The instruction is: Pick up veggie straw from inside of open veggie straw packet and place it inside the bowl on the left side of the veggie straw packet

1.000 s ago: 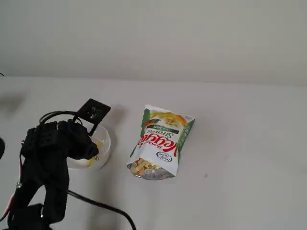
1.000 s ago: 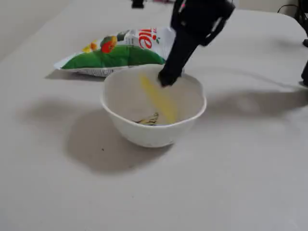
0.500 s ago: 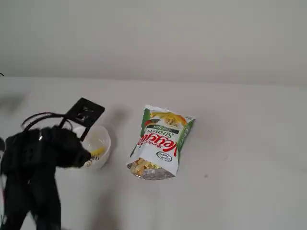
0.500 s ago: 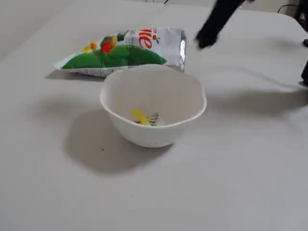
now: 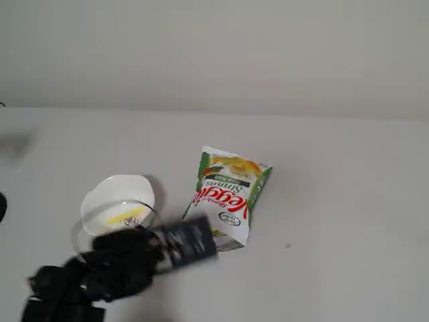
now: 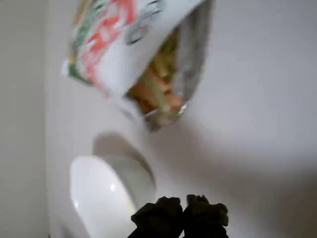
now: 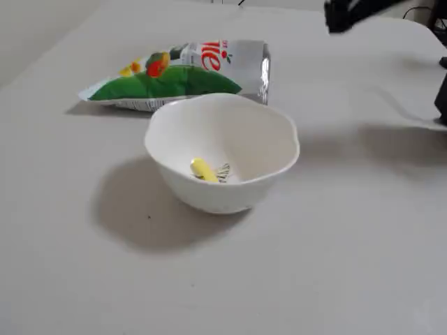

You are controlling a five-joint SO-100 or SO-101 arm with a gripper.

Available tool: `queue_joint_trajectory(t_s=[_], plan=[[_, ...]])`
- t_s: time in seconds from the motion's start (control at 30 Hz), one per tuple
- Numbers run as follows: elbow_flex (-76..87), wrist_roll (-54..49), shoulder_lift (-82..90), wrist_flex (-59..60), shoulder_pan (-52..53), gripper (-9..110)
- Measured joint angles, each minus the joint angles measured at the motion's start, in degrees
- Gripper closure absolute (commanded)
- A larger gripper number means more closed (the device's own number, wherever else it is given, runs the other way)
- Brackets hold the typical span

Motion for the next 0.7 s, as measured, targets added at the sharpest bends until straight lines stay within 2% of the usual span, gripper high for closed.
queue_joint_trajectory(t_s=[0.2, 0.37, 0.7], plan=[[15.2, 3.5, 8.9, -4.6, 2.2, 101], [30.3, 6.1, 28.4, 0.5, -0.6, 101], [33.5, 6.8, 36.9, 2.5, -0.5, 101]])
